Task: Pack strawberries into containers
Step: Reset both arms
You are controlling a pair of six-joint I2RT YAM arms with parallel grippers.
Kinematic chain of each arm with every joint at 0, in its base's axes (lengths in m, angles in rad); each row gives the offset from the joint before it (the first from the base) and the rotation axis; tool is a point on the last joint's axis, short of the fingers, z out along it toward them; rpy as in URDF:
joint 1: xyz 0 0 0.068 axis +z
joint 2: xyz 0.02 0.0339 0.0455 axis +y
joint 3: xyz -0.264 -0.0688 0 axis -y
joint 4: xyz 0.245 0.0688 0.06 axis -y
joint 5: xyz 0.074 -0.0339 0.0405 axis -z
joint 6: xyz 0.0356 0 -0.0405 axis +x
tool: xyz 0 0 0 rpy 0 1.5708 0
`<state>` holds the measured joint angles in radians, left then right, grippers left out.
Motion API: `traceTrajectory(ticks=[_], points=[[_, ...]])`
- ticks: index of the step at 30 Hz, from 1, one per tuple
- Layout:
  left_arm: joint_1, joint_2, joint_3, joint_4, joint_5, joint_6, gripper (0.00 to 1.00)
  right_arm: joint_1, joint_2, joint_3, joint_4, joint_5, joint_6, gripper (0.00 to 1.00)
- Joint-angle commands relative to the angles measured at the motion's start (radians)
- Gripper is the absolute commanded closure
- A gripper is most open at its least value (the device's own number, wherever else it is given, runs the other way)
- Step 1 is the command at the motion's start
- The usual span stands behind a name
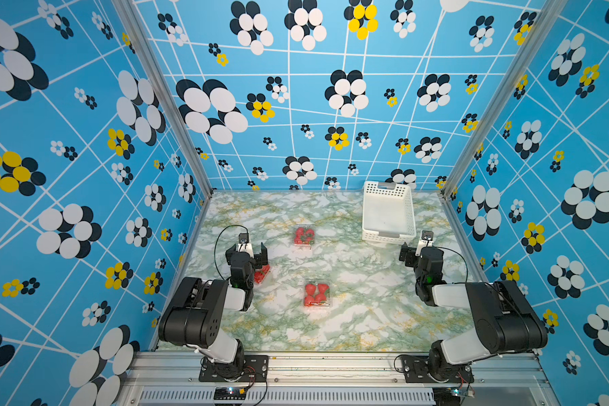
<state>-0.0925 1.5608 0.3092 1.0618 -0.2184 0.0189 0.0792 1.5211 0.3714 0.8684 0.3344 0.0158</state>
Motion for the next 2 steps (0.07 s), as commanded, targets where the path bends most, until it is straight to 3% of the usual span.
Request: traceTrajectory(ticks=[1,2], points=[[0.007,-0.001,0.024,-0.023,-0.021,-0.011,0.01,-0.009,-0.006,0.014,-0.019,0.003,0.017,0.01],[0.007,-0.001,0.024,-0.023,-0.02,-0.011,0.0,-0.009,-0.006,0.013,-0.016,0.002,0.015,0.01]])
